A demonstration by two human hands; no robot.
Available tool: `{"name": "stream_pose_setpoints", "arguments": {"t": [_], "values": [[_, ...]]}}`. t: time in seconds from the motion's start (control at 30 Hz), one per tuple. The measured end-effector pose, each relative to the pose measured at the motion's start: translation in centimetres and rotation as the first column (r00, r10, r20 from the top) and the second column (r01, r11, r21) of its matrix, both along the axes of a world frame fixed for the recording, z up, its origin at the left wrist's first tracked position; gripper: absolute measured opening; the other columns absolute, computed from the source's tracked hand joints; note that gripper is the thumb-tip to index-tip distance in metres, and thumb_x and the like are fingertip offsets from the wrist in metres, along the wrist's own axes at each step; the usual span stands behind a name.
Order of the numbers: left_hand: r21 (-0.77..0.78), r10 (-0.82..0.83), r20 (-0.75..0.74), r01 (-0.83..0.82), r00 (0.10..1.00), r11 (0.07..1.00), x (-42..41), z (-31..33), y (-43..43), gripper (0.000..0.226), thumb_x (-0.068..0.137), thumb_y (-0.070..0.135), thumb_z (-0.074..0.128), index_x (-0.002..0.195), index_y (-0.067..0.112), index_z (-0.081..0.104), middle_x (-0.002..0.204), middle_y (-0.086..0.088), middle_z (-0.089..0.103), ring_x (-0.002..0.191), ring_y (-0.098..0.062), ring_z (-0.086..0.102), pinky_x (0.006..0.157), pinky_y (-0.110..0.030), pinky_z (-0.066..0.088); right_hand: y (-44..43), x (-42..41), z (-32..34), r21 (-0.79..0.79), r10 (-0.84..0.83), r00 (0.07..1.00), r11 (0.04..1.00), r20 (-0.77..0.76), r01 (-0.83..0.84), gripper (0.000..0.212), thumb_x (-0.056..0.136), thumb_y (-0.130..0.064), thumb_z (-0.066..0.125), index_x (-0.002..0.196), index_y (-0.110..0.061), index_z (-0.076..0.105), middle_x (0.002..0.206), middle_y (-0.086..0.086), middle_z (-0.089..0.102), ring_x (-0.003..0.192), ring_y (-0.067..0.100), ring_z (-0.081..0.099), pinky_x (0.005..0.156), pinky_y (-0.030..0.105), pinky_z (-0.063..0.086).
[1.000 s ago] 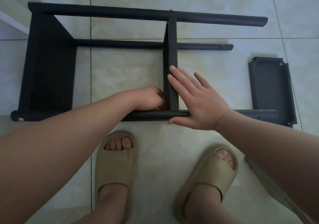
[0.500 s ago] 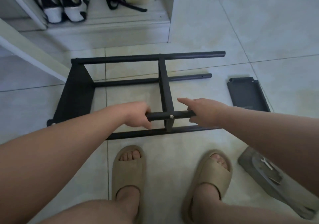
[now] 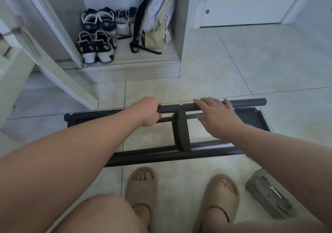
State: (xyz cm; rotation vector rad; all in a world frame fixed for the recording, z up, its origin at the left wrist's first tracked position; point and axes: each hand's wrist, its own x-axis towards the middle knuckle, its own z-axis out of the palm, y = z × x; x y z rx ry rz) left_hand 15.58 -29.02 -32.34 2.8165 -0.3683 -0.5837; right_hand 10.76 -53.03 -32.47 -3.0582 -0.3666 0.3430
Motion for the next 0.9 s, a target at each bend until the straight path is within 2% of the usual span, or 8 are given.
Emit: {"name": "stream_pose_setpoints", "arguments": {"t": [0.13,0.23,0.33,0.43,0.63,0.73,0.83,0.9], "values": [[0.000,0.077,0.025,-0.077,0.997,0.997,-0.2,-1.3,0.4,0.007,0.099,0.026,0.056,0.094,0.025,0.051,0.099,0.000,0.057,0.093,-0.024,0.053,0.079,-0.037,0.040,0.2,0.0,-0.8,0.027,-0.013,0.994,1.000,-0.105,0.016,0.064,0.108,-0.046,0.032,0.162,-0.029,0.003,0.170,-0.005,0.000,0.156,0.020,-0.005,0.125,0.053,0.004],[0.008,0.093,0.086,-0.094,0.992,0.996,0.7,-2.5,0.8,0.011,0.101,0.025,0.052,0.091,0.026,0.048,0.097,0.001,0.057,0.093,-0.024,0.052,0.079,-0.038,0.035,0.3,1.3,-2.0,0.054,-0.017,0.990,0.998,-0.139,0.025,0.068,0.107,-0.052,0.028,0.162,-0.030,-0.006,0.169,-0.007,-0.014,0.156,0.020,-0.015,0.127,0.048,0.000],[0.014,0.093,0.131,-0.095,0.987,0.995,2.6,-3.3,1.0,0.005,0.102,0.027,0.050,0.102,0.025,0.055,0.102,0.000,0.058,0.099,-0.025,0.054,0.084,-0.041,0.039,0.5,3.5,-3.0,0.057,-0.035,0.990,0.997,-0.137,0.043,0.070,0.105,-0.057,0.024,0.162,-0.031,-0.008,0.169,-0.008,-0.017,0.155,0.018,-0.018,0.126,0.050,-0.002],[0.022,0.093,0.175,-0.098,0.980,0.995,5.3,-3.6,0.9,0.016,0.103,0.029,0.049,0.115,0.026,0.058,0.108,0.001,0.056,0.104,-0.026,0.052,0.088,-0.042,0.038,0.9,6.3,-3.7,0.065,-0.067,0.991,0.995,-0.115,0.075,0.071,0.104,-0.060,0.022,0.161,-0.032,-0.008,0.168,-0.008,-0.018,0.155,0.017,-0.019,0.124,0.051,-0.004],[0.037,0.172,0.265,-0.189,0.949,0.981,8.7,-4.1,0.0,0.019,0.102,0.030,0.049,0.119,0.028,0.058,0.110,0.001,0.055,0.108,-0.027,0.051,0.097,-0.044,0.034,1.1,9.9,-4.7,0.091,-0.096,0.989,0.990,-0.110,0.106,0.074,0.102,-0.065,0.019,0.161,-0.031,-0.009,0.168,-0.008,-0.020,0.154,0.018,-0.022,0.124,0.051,-0.005],[0.046,0.224,0.230,-0.241,0.947,0.970,8.2,-4.2,-0.7,0.030,0.103,0.036,0.046,0.130,0.027,0.053,0.129,-0.003,0.054,0.124,-0.028,0.046,0.111,-0.050,0.025,1.1,9.6,-4.6,0.074,-0.104,0.986,0.991,-0.128,0.114,0.074,0.102,-0.065,0.019,0.161,-0.030,-0.008,0.168,-0.007,-0.021,0.154,0.017,-0.022,0.123,0.053,-0.005],[0.080,0.239,0.165,-0.255,0.957,0.964,6.5,-3.7,-1.4,0.050,0.103,0.045,0.039,0.149,0.026,0.034,0.157,-0.006,0.032,0.146,-0.031,0.023,0.119,-0.057,0.013,0.8,7.8,-3.8,0.067,-0.107,0.982,0.991,-0.155,0.118,0.074,0.102,-0.064,0.019,0.162,-0.030,-0.008,0.168,-0.008,-0.020,0.154,0.018,-0.021,0.124,0.052,-0.005],[0.077,0.214,0.144,-0.226,0.966,0.971,5.0,-3.1,-2.1,0.058,0.103,0.050,0.036,0.155,0.028,0.023,0.165,-0.007,0.017,0.151,-0.033,0.010,0.121,-0.058,0.011,0.1,5.9,-3.0,0.058,-0.099,0.983,0.992,-0.155,0.109,0.074,0.102,-0.064,0.019,0.161,-0.030,-0.009,0.168,-0.008,-0.021,0.154,0.019,-0.022,0.124,0.052,-0.005]]}}
